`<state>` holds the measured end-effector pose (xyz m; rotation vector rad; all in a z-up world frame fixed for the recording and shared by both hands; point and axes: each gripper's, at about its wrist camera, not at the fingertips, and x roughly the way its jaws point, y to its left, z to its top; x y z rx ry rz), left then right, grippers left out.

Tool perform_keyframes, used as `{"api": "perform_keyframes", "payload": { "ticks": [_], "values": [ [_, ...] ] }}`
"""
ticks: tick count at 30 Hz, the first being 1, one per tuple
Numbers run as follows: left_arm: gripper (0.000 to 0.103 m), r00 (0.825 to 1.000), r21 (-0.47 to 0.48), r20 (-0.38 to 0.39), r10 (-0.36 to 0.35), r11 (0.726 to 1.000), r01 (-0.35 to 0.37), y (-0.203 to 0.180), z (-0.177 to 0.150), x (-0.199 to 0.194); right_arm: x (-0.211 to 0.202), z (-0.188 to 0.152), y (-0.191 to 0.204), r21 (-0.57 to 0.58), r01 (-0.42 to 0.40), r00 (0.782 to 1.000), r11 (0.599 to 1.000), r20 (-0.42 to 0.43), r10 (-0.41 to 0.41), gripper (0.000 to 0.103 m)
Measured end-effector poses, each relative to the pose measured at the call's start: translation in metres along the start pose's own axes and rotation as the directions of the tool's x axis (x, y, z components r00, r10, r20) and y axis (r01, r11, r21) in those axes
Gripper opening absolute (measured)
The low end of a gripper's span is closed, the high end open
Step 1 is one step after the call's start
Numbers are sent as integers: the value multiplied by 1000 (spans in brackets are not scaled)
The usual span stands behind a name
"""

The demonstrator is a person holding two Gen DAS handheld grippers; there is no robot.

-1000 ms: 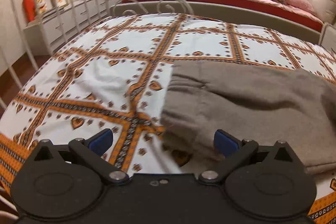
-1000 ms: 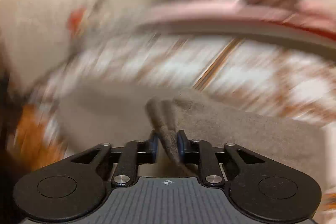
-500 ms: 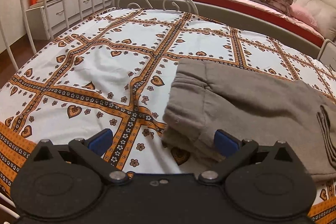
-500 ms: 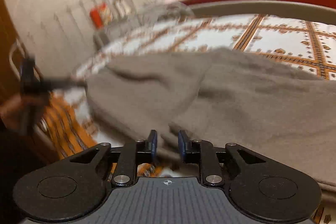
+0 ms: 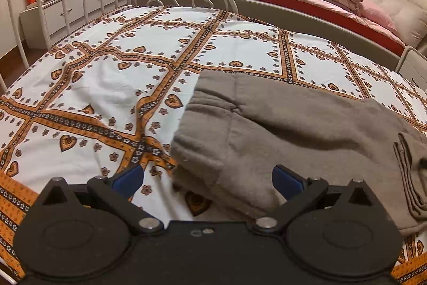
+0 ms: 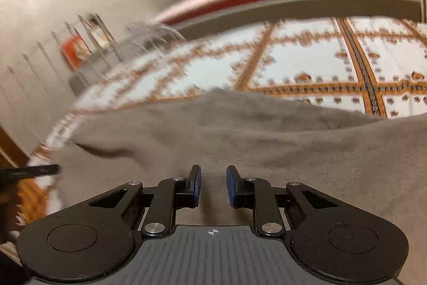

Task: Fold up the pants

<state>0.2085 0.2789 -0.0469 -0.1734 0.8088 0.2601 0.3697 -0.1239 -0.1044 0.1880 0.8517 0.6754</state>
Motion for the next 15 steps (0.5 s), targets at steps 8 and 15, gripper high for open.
{"api": "perform_keyframes", "payload": {
  "ticks": [8,15],
  "values": [
    [97,1000,-7,-5,-11,1000,11,1,0,5,-25,-6,12,-100,-124,992,987,-30,122,25],
    [97,1000,-90,1,-24,996,24,10,1,3,-37,-60,45,-323,-111,993,940,-68,94,25]
  ]
}}
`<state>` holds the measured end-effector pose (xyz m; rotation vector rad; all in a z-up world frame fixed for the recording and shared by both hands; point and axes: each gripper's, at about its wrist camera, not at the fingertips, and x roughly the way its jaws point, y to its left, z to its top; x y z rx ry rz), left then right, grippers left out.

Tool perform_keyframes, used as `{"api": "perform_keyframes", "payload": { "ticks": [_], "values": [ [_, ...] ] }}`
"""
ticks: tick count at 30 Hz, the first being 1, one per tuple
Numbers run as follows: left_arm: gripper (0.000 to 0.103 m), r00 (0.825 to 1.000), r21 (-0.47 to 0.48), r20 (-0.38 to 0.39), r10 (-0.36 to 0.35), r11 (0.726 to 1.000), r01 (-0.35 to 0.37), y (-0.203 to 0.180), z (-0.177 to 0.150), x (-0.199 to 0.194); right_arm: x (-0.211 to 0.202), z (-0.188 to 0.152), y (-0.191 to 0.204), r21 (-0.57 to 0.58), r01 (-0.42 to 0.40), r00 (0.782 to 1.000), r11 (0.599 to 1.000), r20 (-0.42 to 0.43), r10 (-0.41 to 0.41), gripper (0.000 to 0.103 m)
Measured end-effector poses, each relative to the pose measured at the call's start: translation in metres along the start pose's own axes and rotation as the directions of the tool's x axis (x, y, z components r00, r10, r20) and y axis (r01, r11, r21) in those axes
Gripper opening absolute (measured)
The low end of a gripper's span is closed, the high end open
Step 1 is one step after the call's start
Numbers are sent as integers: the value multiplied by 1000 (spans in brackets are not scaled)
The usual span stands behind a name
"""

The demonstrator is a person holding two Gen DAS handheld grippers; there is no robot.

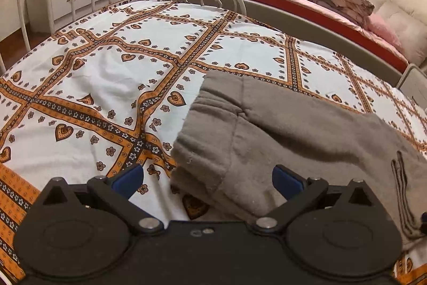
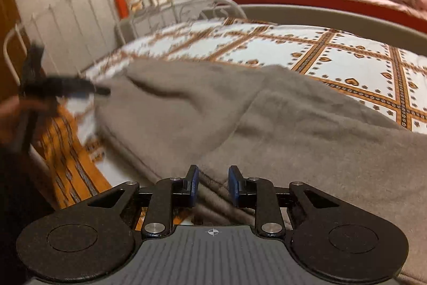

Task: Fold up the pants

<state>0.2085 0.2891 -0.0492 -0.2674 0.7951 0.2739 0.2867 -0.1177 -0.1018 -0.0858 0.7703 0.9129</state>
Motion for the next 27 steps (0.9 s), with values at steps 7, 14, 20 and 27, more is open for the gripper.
{"api": "perform_keyframes", "payload": {
  "ticks": [7,14,20,27],
  "values": [
    [97,1000,31,-25,12,999,-11,1,-4,1,12,-10,12,-114,18,1000,993,-12,-20,39],
    [97,999,4,-33,15,1000,-15,10,-6,0,13,-12,-1,-29,11,1000,1000,12,-11,39],
    [97,999,11,-40,12,1000,-12,7,-6,1,13,-14,4,-79,39,999,996,10,-38,39],
    [97,999,47,-47,1,999,1,7,-8,-1,11,-12,-2,-29,15,1000,999,10,-14,32]
  ]
}}
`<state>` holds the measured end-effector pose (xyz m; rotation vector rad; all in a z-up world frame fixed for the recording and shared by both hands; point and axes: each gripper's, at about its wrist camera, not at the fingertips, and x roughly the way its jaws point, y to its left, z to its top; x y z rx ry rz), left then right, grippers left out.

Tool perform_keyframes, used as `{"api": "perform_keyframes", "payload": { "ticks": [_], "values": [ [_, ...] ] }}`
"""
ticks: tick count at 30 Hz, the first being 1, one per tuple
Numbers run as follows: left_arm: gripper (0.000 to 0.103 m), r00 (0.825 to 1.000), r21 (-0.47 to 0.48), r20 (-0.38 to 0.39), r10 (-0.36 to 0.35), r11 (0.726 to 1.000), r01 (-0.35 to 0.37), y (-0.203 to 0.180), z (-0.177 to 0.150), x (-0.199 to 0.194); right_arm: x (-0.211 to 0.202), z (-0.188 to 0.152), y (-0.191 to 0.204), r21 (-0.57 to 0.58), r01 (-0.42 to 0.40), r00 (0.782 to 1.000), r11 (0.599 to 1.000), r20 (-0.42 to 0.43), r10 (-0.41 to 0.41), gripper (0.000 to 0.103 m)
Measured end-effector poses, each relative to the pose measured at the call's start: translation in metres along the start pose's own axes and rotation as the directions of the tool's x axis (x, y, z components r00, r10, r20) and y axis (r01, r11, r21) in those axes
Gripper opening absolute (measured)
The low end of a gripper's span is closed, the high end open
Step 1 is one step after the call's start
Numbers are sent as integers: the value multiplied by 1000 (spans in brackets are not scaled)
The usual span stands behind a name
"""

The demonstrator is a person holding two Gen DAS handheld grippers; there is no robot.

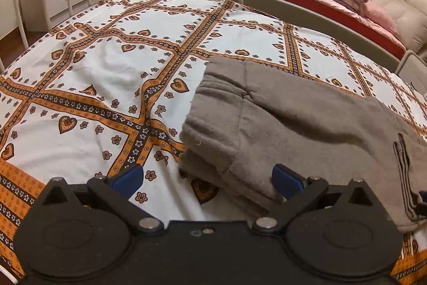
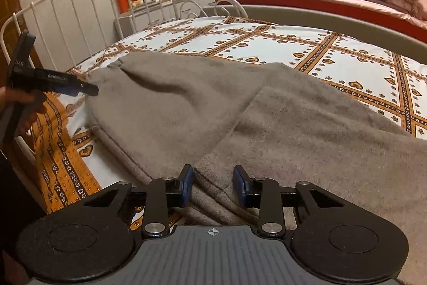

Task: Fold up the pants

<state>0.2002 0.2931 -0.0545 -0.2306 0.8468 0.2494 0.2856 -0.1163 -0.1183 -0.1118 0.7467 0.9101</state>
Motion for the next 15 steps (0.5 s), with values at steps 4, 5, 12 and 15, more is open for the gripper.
{"api": "perform_keyframes", "payload": {
  "ticks": [4,5,12,15],
  "values": [
    [97,1000,8,2,2,1000,-2,3,-2,-4,-2,2,-3,28,-12,1000,1000,6,12,18],
    [97,1000,4,4,-2,1000,2,4,-3,-5,-3,3,-2,27,-11,1000,1000,6,11,18],
    [97,1000,18,6,-3,1000,3,7,-6,-11,-14,4,4,21,-11,999,1000,43,10,16],
    [97,1000,18,2,-3,1000,3,10,-7,-12,-23,7,10,-1,-21,998,1000,57,21,16]
  ]
}}
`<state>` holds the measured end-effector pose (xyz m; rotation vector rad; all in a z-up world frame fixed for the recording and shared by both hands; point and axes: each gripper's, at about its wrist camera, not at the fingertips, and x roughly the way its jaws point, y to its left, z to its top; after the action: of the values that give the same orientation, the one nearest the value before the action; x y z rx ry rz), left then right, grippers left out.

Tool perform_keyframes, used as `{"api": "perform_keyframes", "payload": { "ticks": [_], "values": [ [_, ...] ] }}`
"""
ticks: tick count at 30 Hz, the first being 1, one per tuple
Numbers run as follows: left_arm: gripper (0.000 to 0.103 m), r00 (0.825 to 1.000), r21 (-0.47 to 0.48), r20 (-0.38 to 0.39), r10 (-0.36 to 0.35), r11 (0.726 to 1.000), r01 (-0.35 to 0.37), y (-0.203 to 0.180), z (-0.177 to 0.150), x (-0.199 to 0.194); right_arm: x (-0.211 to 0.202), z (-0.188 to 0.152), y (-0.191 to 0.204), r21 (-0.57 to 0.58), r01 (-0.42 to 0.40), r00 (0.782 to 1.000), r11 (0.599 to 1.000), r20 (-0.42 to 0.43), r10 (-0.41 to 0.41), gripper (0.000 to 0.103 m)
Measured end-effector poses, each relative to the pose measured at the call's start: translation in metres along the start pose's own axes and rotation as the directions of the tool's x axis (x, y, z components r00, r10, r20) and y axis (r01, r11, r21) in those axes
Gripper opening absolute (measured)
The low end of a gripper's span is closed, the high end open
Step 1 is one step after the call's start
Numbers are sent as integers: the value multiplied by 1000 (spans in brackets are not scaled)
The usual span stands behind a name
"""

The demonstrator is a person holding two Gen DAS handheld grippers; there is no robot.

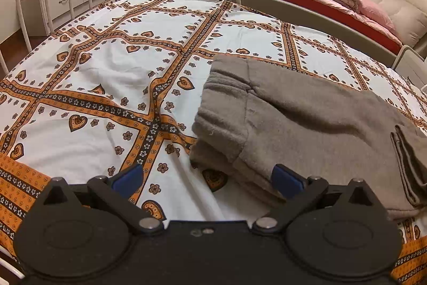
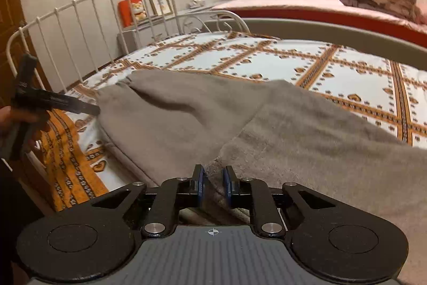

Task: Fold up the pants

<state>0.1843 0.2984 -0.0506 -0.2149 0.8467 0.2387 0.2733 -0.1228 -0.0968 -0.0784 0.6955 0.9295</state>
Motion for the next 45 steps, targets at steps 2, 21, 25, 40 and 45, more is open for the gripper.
{"api": "perform_keyframes", "payload": {
  "ticks": [2,21,25,40,45],
  "values": [
    [97,1000,-6,-3,6,1000,-6,2,0,0,8,-3,5,-26,-22,998,999,-58,21,16],
    [97,999,56,-21,-25,998,26,-18,2,16,-29,18,-69,-104,251,968,963,4,-251,25],
    [97,999,79,-33,-31,996,33,-24,2,21,-34,20,-111,-9,359,933,933,-2,-359,25],
    [97,998,106,-44,-36,994,40,-31,1,27,-25,11,-171,63,502,859,862,-152,-489,25],
    [97,999,114,-32,-43,992,46,-31,1,22,-41,14,-155,52,470,881,881,-100,-463,25]
  ]
}}
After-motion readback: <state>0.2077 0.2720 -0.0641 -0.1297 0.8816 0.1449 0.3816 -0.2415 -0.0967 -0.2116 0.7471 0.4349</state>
